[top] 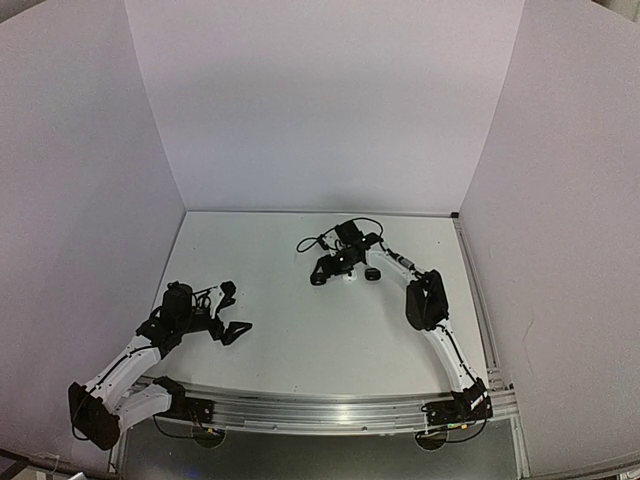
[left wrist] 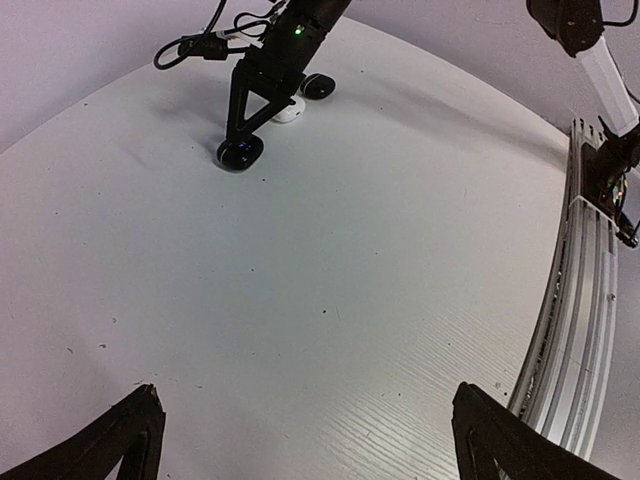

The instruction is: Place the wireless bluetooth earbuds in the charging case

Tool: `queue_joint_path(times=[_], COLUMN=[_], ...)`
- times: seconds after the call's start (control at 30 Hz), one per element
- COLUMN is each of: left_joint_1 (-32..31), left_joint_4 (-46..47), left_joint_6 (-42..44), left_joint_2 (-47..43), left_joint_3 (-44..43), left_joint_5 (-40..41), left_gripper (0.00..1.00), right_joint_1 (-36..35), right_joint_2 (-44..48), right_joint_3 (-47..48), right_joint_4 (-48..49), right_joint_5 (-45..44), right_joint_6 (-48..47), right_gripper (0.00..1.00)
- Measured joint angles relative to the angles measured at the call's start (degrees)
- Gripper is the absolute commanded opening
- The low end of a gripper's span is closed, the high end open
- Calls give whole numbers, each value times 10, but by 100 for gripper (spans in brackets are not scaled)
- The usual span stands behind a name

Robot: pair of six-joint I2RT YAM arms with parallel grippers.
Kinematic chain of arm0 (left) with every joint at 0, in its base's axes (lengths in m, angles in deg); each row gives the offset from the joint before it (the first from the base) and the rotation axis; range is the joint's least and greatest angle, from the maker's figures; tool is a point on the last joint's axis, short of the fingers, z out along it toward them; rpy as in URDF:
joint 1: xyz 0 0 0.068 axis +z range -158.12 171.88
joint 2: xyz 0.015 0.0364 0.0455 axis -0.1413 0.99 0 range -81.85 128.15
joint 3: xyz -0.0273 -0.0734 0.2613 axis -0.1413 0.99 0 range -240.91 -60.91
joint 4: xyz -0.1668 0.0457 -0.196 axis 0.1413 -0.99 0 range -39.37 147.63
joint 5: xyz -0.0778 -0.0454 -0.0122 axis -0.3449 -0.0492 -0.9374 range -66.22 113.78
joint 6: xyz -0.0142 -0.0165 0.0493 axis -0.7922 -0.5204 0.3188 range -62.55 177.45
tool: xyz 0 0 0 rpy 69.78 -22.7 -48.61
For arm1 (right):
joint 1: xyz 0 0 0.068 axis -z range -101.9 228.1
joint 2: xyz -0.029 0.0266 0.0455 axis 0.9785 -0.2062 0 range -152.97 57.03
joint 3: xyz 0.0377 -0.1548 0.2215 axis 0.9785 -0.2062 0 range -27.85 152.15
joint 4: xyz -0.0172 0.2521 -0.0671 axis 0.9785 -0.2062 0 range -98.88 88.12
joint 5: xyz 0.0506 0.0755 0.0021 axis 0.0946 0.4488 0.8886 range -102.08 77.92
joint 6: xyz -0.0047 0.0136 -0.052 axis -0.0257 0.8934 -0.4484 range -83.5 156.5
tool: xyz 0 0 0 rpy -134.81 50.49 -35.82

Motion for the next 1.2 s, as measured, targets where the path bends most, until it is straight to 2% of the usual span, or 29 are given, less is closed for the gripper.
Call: queue_joint_path(times=[0.17,0.27,0.4,0.53,0.67,0.8,0.87,1.07,1.2], left_joint_1=[17,57,122,184,239,259,259,260,260], left_joint_4=[38,76,131,168,201,194,190,177,159], left_joint_6=[-57,-107,-157,-197,-223,-192,-180,-195,-205], left_joint_2=[0,4,3,-3,-22,-50,-63,-88,-99], left_joint_3=[9,20,58,97,125,131,134,164,181], left_joint_5=[54,94,163,205,205,178,183,258,278], left_gripper=[100,100,99,100,100,98,91,87,89], right_joint_1=[1,6,34,90,147,155,153,152,152], right_joint_2=[37,112,290,495,669,845,925,1139,1205], right_joint_3=[6,-34,-213,-465,-698,-913,-989,-1131,-1170], right_joint_4=[1,19,68,147,206,246,256,284,297], right_joint_5=[-42,-104,-196,-262,-317,-365,-384,-426,-442], right_joint_6=[12,33,64,95,119,123,123,131,142], right_gripper=[69,69,69,69,69,70,70,69,69])
